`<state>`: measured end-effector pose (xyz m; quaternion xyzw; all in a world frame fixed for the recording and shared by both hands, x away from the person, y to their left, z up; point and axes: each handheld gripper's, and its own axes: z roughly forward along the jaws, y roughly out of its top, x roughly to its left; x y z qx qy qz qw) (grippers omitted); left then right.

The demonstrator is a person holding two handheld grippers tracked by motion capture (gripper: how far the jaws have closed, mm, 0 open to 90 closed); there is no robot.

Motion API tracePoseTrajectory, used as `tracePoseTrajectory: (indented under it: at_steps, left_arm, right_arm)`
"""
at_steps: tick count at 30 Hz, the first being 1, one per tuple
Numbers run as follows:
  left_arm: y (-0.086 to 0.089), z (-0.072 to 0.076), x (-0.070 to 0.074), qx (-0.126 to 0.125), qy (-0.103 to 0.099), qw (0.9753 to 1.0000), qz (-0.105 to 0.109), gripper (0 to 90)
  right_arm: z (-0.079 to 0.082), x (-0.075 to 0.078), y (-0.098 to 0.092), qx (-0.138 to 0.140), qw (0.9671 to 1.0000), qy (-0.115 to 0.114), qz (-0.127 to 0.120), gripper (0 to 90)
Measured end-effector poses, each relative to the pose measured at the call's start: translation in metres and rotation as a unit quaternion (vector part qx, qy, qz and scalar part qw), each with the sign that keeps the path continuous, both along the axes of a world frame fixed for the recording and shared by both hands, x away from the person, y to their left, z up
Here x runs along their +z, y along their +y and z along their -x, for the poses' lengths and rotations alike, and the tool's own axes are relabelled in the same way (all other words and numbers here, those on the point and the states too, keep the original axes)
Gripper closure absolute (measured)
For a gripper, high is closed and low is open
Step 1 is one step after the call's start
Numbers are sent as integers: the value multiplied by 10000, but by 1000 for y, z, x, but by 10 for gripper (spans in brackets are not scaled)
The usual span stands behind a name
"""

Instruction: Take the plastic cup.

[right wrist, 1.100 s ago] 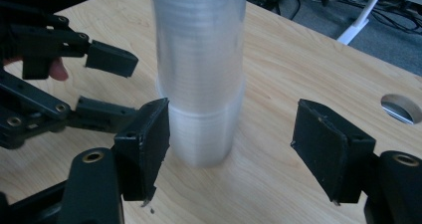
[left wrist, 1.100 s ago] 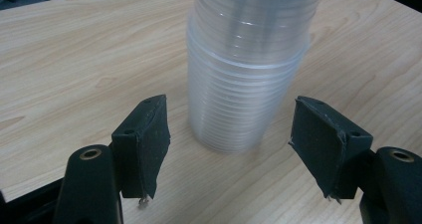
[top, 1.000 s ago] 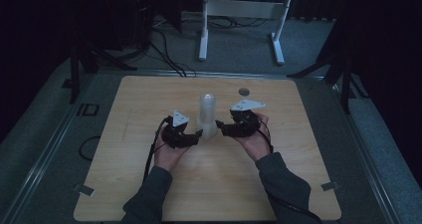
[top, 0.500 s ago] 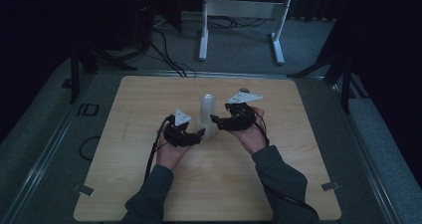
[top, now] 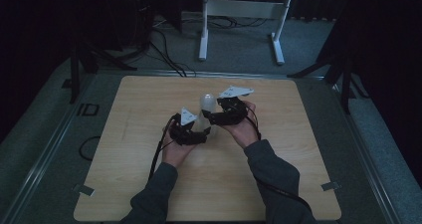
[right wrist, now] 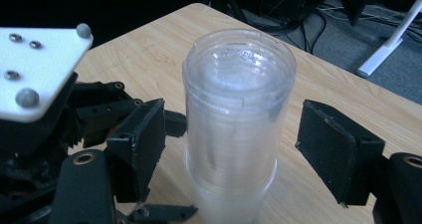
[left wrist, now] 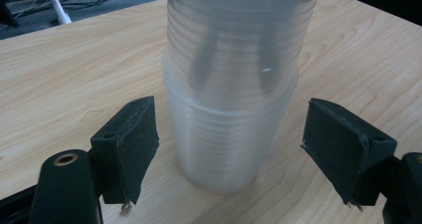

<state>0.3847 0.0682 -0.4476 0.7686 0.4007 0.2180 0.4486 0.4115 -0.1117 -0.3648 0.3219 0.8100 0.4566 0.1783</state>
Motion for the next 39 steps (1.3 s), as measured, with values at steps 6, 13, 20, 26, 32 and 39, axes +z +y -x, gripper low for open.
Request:
tracePoseTrajectory:
  at_steps: [6,13,20,26,32,39]
  left_arm:
    - [-5,-3,-3,55,-41,10000,6,207]
    - [-9,-8,-8,112,-38,9999,-49,208]
    - [-11,-9,-9,126,-110,9999,-7,209]
    - [-13,-11,-10,136,-173,9997,50,208]
    - [-15,-14,-12,149,-178,9997,122,203]
    - [-16,-14,-12,165,-203,9996,112,205]
  right_arm:
    - [-3,1,5,-9,10000,-13,-37,259]
    - [-8,1,9,-65,9999,-28,-127,263]
    - [-11,1,13,-98,9999,-60,-121,285]
    - [-13,-1,17,-115,9999,-33,-90,320]
    - [-13,-1,17,-180,9998,-3,-95,359]
    - [-13,0,17,-188,9998,-13,-97,377]
